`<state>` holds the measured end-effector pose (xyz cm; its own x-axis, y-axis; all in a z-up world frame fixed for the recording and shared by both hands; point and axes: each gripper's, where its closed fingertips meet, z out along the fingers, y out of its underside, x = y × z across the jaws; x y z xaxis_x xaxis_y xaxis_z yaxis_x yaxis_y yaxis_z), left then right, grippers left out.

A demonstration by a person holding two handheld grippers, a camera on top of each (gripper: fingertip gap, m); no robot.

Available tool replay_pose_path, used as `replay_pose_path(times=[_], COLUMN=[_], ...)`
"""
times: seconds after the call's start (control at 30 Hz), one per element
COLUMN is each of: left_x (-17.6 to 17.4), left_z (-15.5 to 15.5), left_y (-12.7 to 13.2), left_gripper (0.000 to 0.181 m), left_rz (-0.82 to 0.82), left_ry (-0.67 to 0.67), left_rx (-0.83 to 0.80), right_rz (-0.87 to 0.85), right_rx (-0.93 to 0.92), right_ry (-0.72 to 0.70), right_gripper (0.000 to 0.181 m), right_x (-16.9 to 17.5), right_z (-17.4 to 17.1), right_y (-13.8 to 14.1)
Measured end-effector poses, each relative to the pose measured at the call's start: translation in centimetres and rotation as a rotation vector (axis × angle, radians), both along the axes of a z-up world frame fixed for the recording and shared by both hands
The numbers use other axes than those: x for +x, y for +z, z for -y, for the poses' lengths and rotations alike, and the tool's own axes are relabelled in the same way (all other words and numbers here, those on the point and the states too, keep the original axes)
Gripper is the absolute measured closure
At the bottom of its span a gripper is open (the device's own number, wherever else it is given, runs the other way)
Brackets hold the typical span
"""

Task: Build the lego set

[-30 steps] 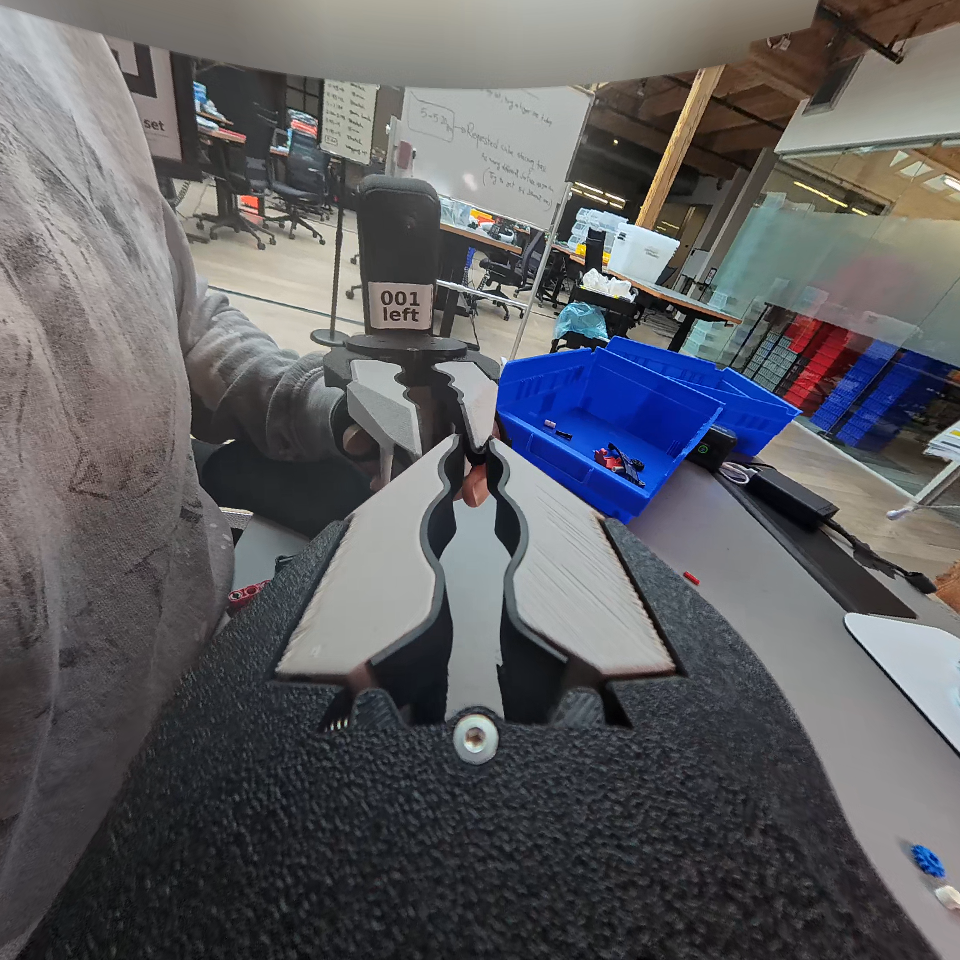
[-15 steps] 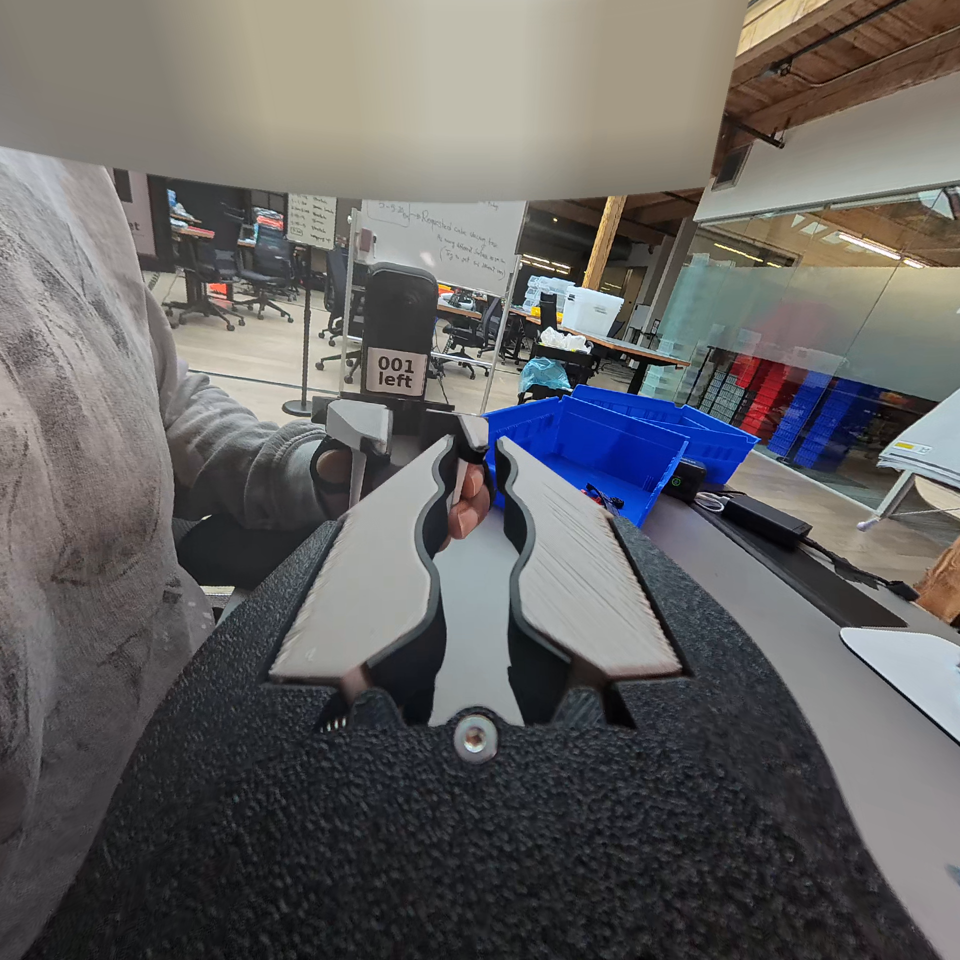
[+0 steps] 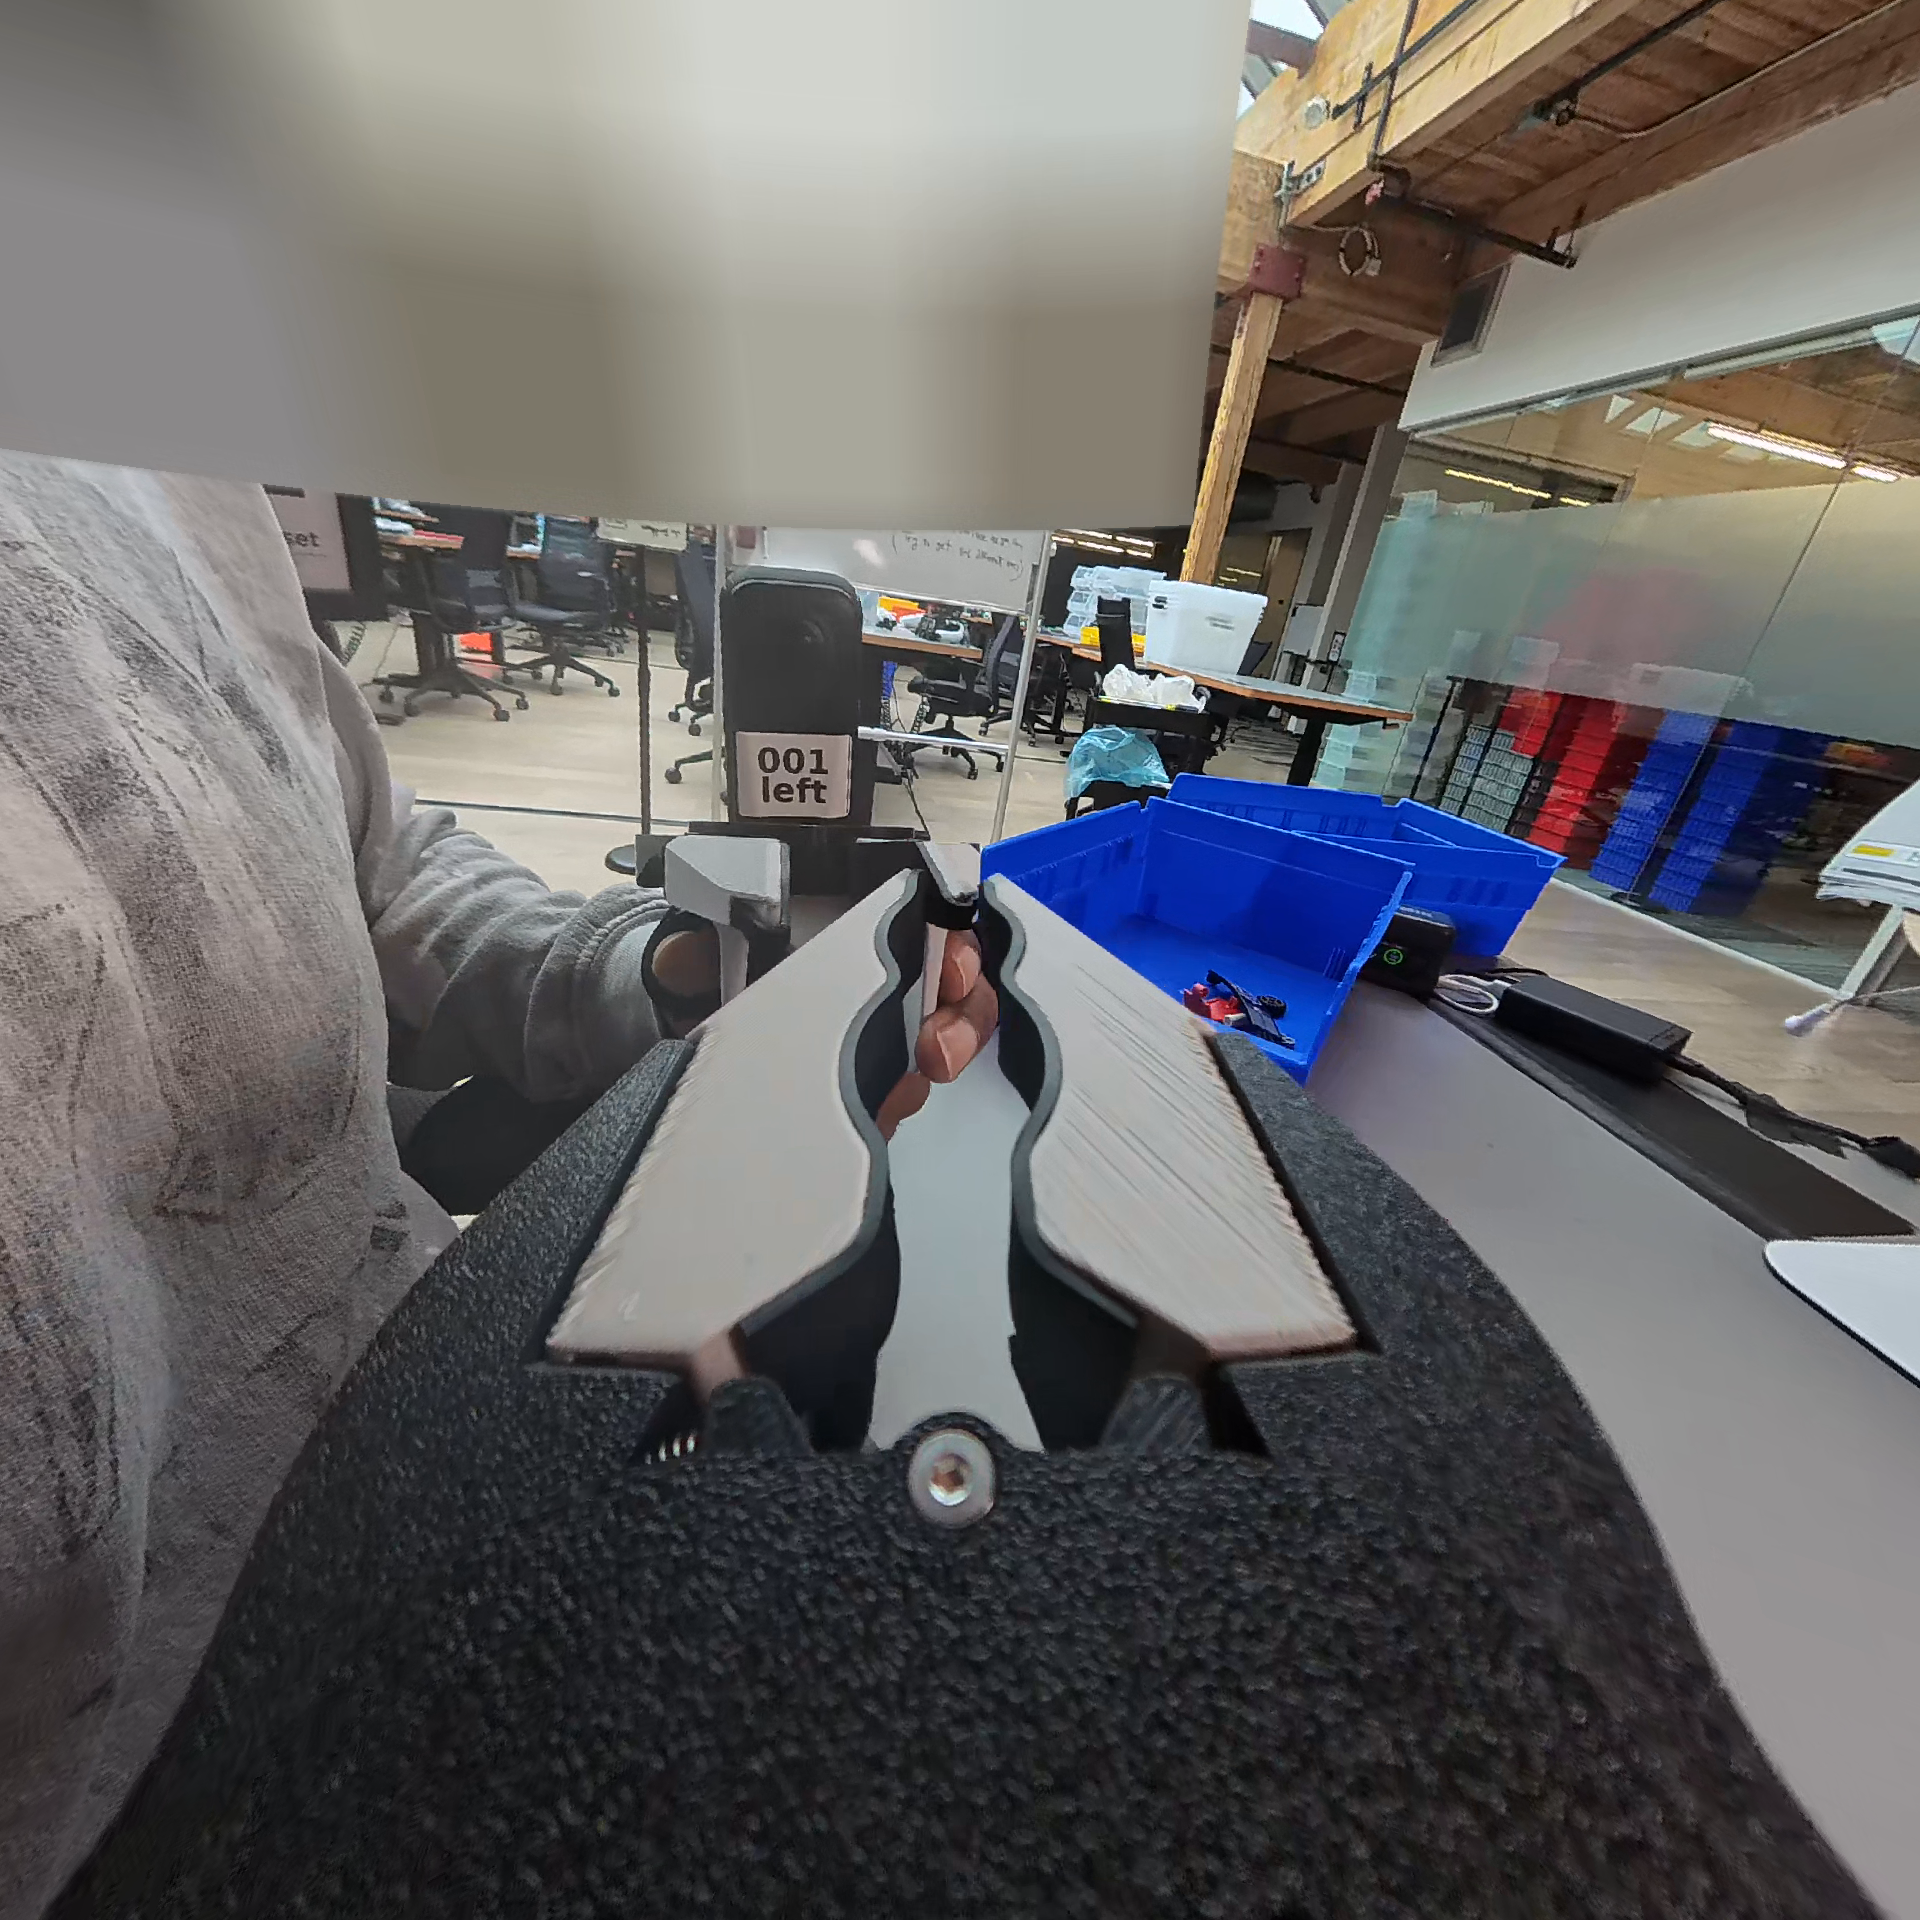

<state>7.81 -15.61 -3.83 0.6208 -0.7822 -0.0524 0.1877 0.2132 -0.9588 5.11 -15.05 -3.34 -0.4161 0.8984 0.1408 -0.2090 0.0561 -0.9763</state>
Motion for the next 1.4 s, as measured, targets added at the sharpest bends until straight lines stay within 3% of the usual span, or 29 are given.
replay_pose_path(times=[0.23, 0.67, 0.8, 0.93, 1.2, 1.4], left_x=[-0.2, 0.7, 0.5, 0.6, 0.8, 0.6], left_z=[-0.1, 0.0, 0.0, 0.3, 0.4, 0.2], left_y=[-0.1, -1.1, -1.2, -1.0, -1.0, -1.0], left_gripper=[0.169, 0.173, 0.173, 0.165, 0.168, 0.170], left_rz=[0.010, -0.128, -0.233, -0.246, -0.245, -0.170], left_ry=[-0.010, -0.012, 0.085, 0.084, 0.079, 0.030], left_rx=[-0.029, -0.010, 0.095, 0.118, 0.112, 0.022], right_rz=[0.033, 0.117, 0.088, 0.067, 0.053, 0.065], right_rx=[-0.068, -0.143, -0.112, -0.074, -0.034, -0.017], right_ry=[0.064, 0.190, 0.138, 0.117, 0.118, 0.105], right_gripper=[0.176, 0.177, 0.175, 0.170, 0.174, 0.176], right_x=[0.2, 1.2, 0.9, 1.0, 0.9, 0.7], right_z=[0.4, 0.9, 0.9, 0.8, 1.3, 1.0], right_y=[-0.2, -1.0, -0.8, -0.7, -0.7, -0.9])
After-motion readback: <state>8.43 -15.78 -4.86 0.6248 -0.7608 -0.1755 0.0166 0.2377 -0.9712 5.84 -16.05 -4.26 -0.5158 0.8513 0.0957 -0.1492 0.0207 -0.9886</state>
